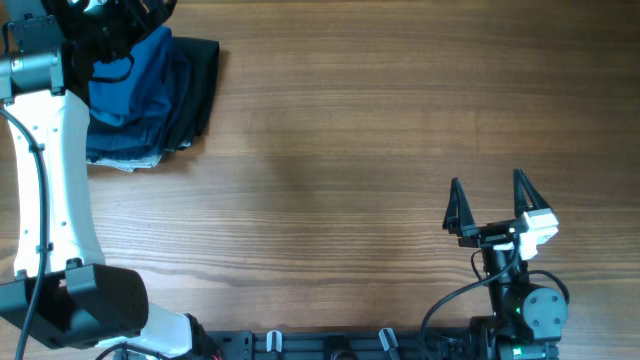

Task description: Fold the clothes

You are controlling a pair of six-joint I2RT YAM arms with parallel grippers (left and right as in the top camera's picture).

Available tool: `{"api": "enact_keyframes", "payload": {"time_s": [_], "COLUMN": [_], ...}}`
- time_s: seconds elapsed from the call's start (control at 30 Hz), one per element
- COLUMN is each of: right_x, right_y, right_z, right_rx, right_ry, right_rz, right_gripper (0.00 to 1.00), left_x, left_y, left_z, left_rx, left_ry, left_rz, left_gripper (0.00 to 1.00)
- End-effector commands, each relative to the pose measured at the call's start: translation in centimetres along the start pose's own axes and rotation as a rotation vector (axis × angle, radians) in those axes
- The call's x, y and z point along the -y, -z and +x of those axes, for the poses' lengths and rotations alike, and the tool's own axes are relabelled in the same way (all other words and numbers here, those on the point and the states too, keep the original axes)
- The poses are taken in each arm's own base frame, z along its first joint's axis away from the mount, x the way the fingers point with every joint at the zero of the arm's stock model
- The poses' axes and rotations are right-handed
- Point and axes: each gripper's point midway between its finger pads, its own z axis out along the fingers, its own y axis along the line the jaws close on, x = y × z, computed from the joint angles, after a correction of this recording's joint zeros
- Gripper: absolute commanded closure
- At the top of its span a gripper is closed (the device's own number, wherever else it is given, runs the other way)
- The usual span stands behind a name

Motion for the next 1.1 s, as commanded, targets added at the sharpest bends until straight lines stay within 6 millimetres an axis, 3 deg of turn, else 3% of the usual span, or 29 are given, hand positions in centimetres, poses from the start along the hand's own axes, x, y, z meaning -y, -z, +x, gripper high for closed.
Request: {"api": "enact_keyframes", "payload": {"time_s": [0.0, 0.2, 0.57, 0.73, 0.9, 1.07], "right_x": [-0.7, -1.4, -1.0, -0.1, 2.0, 2.6], "right_y": [0.1, 0.2, 0.7, 0.7, 0.8, 0.9], "right_z": [1.0, 2.1, 5.9, 6.1, 5.9, 6.0], "right_rx": [-0.008, -0.048, -0.201, -0.218, -0.22, -0.221], "right_ry": [0.136, 0.292, 0.316, 0.314, 0.17, 0.097], "right_rz": [-0.048, -0.101, -0.107, -0.053, 0.085, 0.129], "right_gripper": [0.0, 0.0, 0.0, 0.0, 0.0, 0.0], "left_x": [0.0, 0.0, 0.0, 0.0, 0.0, 0.0], "left_y": [-0.3, -0.3, -0.3, -0.3, -0.3, -0.3], "left_z": [0.2, 0.2, 0.2, 0.2, 0.2, 0.2], "left_rx": [-0.011, -0.011, -0.011, -0.011, -0.011, -0.011], "left_ry": [0.005, 0.005, 0.005, 0.005, 0.005, 0.005], "left_rz": [0.009, 0.009, 0.009, 0.009, 0.009, 0.009], "left_gripper": [0.0, 0.0, 0.0, 0.0, 0.0, 0.0]}}
